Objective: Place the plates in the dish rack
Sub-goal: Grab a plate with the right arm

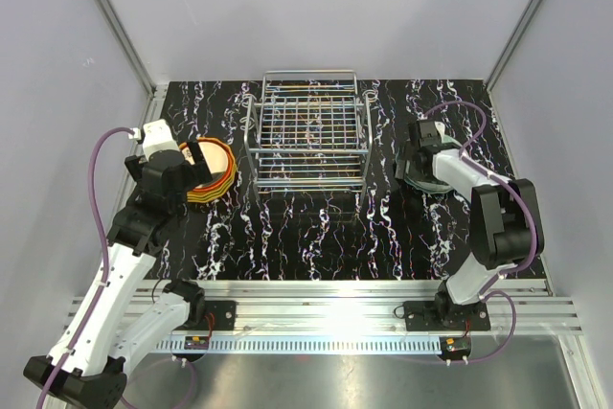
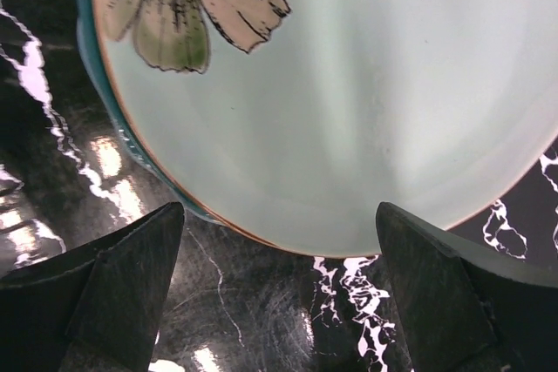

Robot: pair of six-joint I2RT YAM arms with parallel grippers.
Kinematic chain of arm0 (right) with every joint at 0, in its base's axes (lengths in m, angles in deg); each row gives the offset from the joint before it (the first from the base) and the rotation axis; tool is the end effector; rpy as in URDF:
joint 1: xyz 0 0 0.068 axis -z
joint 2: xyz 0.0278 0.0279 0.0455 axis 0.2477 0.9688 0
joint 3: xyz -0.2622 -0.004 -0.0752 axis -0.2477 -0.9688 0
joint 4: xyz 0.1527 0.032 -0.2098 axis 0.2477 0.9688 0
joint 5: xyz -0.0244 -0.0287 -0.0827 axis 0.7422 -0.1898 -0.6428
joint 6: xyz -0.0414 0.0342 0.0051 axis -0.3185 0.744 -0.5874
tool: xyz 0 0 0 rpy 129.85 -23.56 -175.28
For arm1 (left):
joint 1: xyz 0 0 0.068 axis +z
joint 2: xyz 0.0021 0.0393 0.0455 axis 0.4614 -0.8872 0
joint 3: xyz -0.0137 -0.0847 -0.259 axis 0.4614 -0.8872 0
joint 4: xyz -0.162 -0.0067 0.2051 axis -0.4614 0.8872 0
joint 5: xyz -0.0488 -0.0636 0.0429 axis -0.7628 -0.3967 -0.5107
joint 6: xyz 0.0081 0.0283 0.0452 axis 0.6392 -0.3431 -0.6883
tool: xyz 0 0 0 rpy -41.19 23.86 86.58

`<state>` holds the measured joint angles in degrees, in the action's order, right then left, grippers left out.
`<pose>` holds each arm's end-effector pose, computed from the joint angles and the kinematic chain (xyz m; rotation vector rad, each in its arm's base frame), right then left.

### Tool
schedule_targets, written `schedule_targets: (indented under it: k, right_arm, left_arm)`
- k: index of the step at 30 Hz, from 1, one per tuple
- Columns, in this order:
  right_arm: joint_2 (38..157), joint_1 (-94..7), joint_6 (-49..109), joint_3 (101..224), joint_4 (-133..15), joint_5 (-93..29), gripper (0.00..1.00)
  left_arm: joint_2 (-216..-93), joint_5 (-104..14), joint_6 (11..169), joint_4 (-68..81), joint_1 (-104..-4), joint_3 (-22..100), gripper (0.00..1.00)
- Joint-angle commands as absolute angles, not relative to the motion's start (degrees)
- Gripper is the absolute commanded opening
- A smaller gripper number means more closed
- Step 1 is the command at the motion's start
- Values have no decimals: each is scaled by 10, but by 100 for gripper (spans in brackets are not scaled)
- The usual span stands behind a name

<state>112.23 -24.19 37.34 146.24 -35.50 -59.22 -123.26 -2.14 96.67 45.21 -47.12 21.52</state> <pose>0.3297 0.0454 0.1869 0.2149 2.5504 -0.2835 0.1527 -0.0330 0.3548 -0.3445 1.9166 0.1809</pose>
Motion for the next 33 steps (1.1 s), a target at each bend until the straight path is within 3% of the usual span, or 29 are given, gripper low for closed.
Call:
schedule_targets:
  k: [1,22,27,33]
  right_arm:
    - [1108,-245,364,1494,-359,-576,100]
    - [1218,-253,341,1570,-379,-526,97]
    - [1221,-266,349,1559,-383,-514,80]
    - [1226,-287,358,1552,-384,-505,46]
  left_arm:
    - [-1235,-26,970,427,-473,223,99]
    - [-1233,-36,966,425,-473,223,99]
    - [-1232,-35,966,425,-473,223,99]
    - [-1232,-34,966,426,-473,224,99]
